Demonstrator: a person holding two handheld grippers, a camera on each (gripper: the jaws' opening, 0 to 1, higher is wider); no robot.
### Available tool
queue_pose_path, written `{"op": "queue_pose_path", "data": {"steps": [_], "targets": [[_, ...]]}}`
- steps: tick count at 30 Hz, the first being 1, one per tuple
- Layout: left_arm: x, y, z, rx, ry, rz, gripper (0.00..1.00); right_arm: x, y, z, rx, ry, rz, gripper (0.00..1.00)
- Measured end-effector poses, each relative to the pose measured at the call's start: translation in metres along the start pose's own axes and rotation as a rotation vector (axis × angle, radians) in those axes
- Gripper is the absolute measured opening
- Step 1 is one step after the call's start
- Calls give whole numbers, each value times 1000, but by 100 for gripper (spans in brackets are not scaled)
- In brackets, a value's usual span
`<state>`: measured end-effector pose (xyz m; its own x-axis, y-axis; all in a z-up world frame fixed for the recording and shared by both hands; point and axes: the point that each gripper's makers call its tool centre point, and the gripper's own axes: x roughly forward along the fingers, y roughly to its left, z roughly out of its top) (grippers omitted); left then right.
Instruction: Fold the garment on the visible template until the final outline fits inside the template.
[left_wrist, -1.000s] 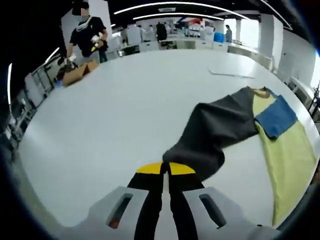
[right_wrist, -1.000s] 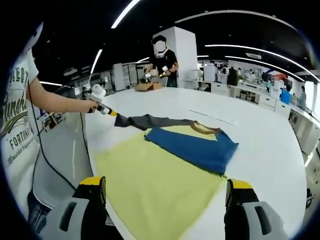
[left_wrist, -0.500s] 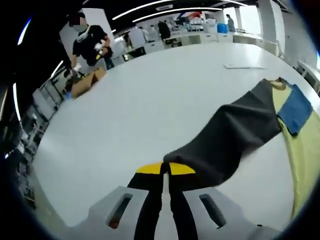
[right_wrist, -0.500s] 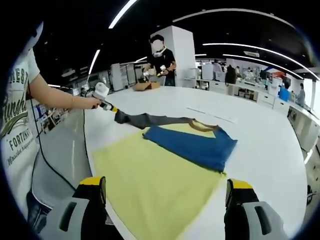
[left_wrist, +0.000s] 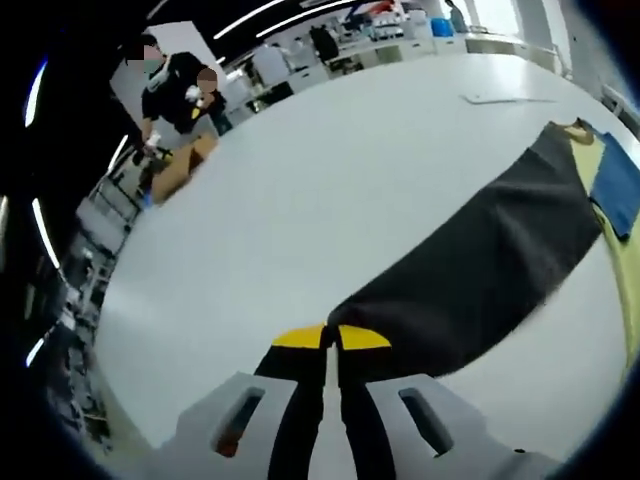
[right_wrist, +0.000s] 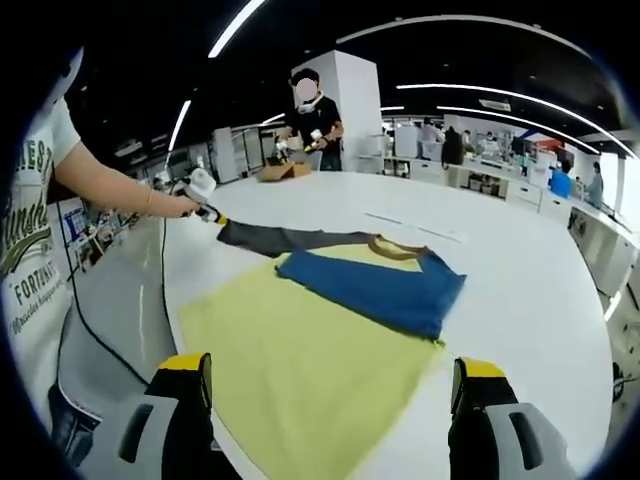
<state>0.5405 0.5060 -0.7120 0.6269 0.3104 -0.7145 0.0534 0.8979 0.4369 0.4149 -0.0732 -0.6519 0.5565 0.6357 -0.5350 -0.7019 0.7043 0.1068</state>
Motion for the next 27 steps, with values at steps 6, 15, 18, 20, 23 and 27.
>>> {"op": "queue_pose_path", "data": {"steps": [6,15,18,20,23,27], "targets": [[6,2,-1,-38,3,-5,2,2,-3,-5,12,8,-2,99],[0,1,-11,-19,17,-7,9,2,-4,-8,20,11,-5,99],[-2,-2,-11,-65,1,-36,13,3,-3,-9,19,13,-2,99],[-4,-8,-9,-178,-41,-82,19,4,-2,-9,15,13,4,99],[-7,-12,-3,-342,-107,-134,35,4,-2,-9,12,16,6,99],[-11,-16,-6,-412,-135,-168,37,4,-1,-10,6,21,4,99]]}}
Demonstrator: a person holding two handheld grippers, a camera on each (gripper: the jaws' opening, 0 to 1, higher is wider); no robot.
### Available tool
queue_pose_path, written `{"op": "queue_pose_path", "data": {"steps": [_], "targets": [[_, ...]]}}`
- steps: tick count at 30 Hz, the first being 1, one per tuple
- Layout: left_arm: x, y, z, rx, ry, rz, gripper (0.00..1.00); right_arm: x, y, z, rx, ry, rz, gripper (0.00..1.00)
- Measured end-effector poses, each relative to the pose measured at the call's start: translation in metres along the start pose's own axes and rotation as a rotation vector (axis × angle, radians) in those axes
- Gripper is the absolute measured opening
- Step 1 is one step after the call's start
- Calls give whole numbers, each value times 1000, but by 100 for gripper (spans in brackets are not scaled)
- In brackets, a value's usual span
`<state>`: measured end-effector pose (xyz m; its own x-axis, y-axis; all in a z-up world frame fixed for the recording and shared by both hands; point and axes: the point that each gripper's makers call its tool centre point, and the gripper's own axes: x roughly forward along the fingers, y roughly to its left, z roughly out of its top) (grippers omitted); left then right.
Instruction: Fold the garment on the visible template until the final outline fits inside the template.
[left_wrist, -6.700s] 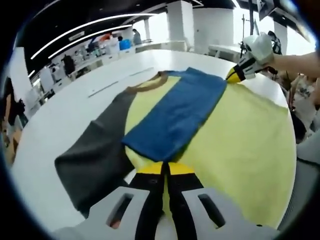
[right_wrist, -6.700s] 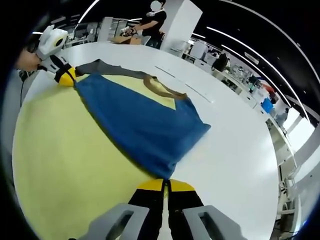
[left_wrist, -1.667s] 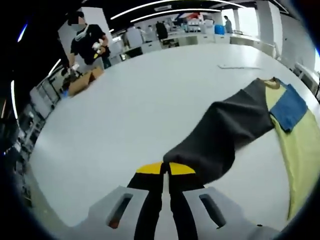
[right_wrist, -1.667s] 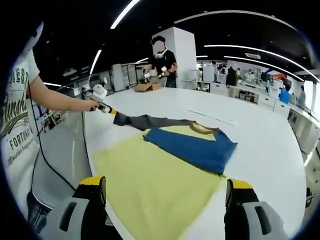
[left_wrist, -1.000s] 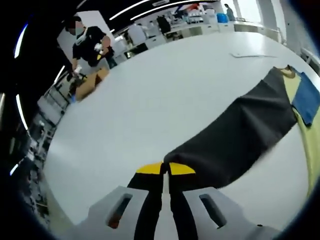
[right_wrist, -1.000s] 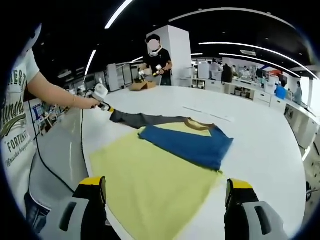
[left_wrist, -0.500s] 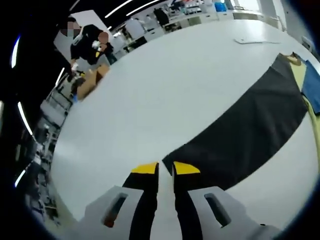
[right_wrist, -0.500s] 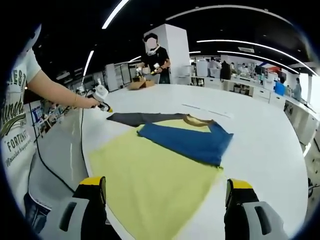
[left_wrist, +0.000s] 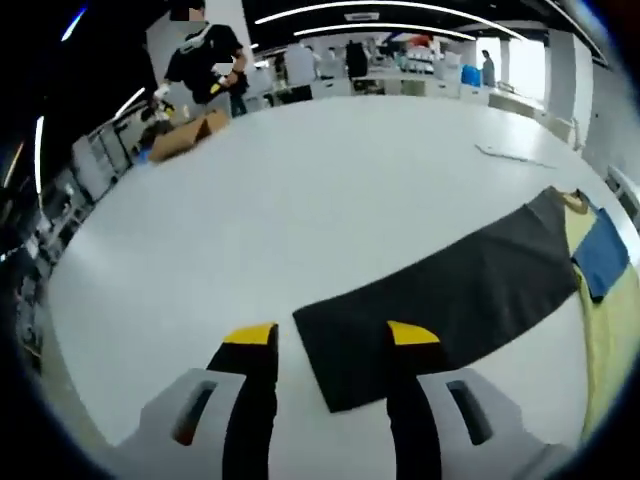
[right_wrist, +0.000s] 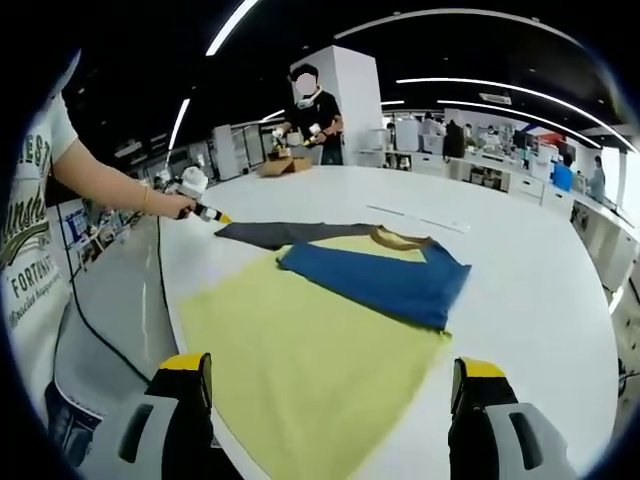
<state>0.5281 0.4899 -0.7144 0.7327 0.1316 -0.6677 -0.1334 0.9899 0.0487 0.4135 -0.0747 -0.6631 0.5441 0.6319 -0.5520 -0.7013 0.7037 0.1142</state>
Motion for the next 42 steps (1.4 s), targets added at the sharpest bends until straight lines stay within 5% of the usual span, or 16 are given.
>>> {"op": "queue_pose_path", "data": {"steps": [3,20,27,37,42], "targets": [[-1,4,-5,-59,-8,10,39,0,2,-1,1,-1,2,99],[-4,-10,-40,-73,67,-12,30,0,4,-4,0,5,-5,99],[-9,-9,-40,-84,66,5,29,-1,2,-5,1,7,-19,99],[-3,5,-41,-187,78,71,7,-1,4,-8,-1,16,-20,99],[0,2,-39,-162,87,66,4,0,6,-8,-3,15,-7,99]]}}
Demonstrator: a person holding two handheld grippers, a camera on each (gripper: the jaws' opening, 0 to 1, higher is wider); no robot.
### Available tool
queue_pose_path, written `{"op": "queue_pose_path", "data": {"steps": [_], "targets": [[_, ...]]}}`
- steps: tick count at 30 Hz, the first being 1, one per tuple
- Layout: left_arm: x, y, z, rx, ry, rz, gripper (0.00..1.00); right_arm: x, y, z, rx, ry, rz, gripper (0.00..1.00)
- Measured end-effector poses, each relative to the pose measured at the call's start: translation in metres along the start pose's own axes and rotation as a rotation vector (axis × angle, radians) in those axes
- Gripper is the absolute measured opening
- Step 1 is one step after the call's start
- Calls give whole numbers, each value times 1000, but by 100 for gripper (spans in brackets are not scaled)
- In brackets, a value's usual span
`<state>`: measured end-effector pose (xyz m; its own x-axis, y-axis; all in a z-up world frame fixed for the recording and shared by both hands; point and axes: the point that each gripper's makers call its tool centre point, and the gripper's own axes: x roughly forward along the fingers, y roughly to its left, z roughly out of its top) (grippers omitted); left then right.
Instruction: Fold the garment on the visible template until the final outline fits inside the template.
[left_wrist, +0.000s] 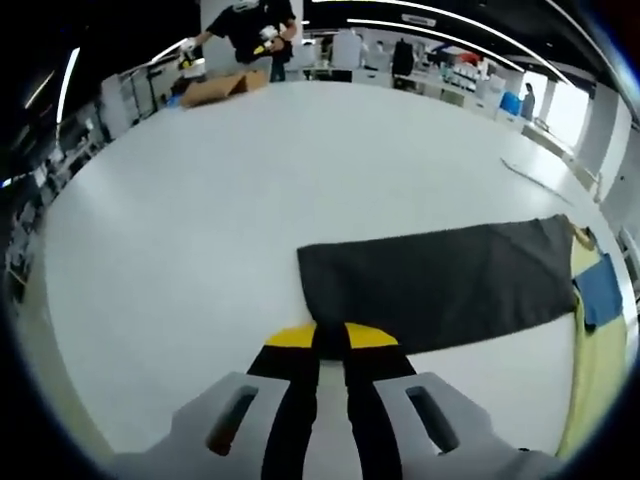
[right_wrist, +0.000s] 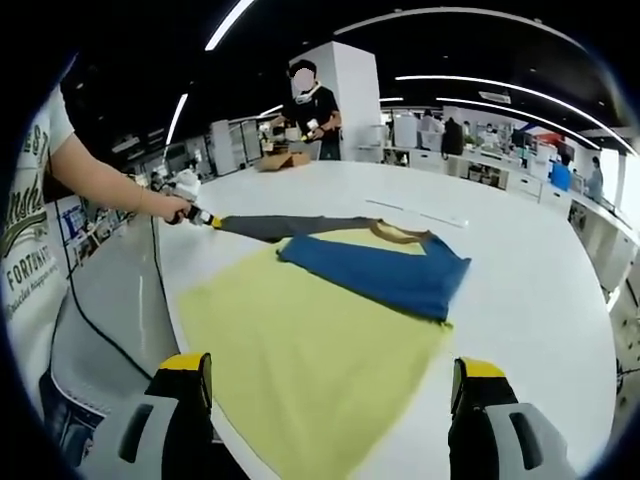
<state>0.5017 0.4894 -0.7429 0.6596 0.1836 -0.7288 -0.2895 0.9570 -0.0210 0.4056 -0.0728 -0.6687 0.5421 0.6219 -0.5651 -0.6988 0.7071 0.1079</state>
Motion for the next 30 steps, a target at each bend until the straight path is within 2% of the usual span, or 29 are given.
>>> {"op": "queue_pose_path", "data": {"steps": [5,12,16,22,30], "targets": [[0,-3,0,41,10,-1,1,1,4,0,-10,2,15,99],[-8,-3,0,-12,-12,-5,0,0,5,-1,0,-3,23,99],[-11,-5,5,22,-23,-2,0,-2,7,-3,16,-9,26,99],[-14,-8,10,18,-38,-15,0,-4,8,-3,14,-12,26,99],[-25,-19,21,106,-62,-49,0,-4,8,-3,6,-11,21,99]]}}
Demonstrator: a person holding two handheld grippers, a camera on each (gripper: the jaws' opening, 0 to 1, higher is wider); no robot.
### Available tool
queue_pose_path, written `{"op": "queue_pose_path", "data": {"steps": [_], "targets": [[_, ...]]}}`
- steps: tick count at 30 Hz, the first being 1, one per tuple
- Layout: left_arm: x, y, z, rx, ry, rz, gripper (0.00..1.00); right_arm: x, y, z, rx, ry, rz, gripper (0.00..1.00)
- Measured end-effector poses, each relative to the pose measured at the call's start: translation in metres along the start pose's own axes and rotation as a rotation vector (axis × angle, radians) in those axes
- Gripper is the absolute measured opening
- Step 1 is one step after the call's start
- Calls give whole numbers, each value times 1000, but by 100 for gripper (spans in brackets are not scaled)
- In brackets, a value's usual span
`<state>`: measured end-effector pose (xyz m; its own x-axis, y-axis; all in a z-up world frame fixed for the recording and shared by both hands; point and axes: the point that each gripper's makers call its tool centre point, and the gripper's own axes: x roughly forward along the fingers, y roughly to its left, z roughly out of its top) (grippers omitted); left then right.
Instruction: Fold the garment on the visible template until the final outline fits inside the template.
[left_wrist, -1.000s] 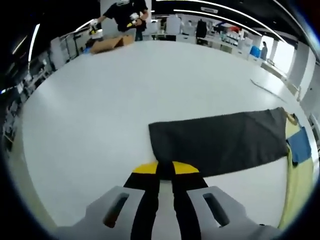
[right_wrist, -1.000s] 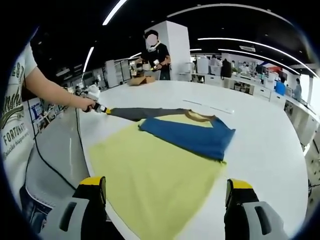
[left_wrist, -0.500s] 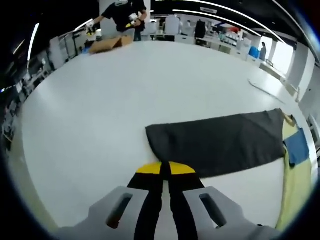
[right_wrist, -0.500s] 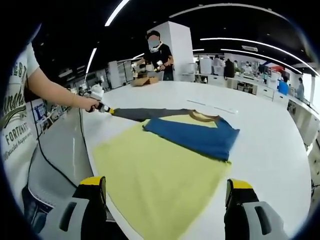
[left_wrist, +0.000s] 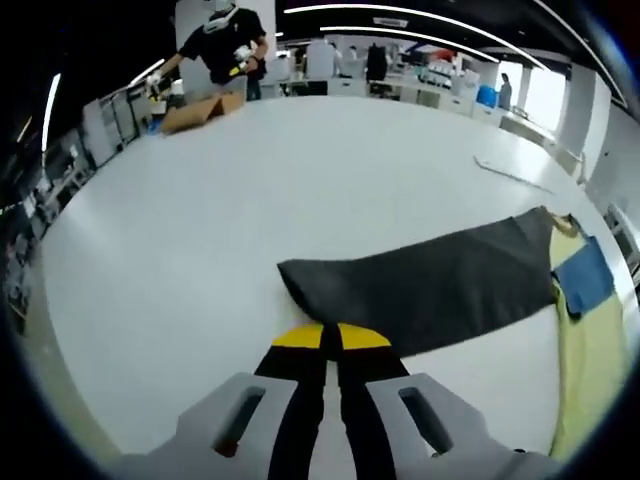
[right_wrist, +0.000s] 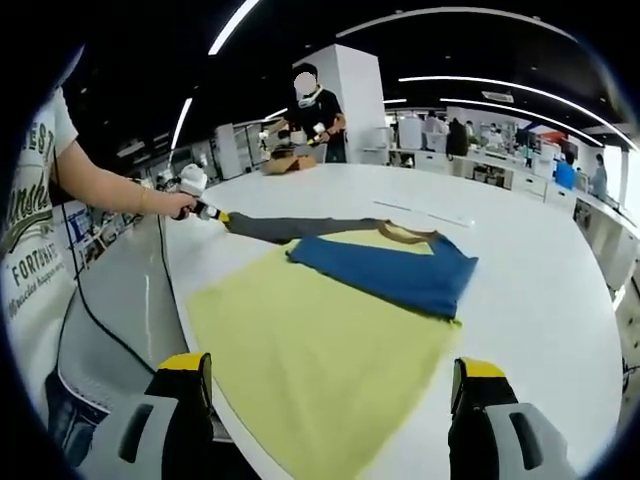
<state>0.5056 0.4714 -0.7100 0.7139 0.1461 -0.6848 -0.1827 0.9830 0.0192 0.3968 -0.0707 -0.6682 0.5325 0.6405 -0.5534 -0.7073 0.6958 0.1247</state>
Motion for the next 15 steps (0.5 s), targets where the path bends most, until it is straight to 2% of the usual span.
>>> {"op": "queue_pose_path", "data": {"steps": [6,8,11,15], "targets": [[-6,-15,13,58,-24,-32,0,1,2,1,-3,-4,6,99],[-8,-24,19,71,-42,-63,0,1,3,1,-4,-3,9,99],[-10,-30,23,73,-48,-78,0,2,4,1,-5,-2,11,99],[-14,-40,28,119,-55,-97,0,3,5,1,-11,-3,15,99]]}}
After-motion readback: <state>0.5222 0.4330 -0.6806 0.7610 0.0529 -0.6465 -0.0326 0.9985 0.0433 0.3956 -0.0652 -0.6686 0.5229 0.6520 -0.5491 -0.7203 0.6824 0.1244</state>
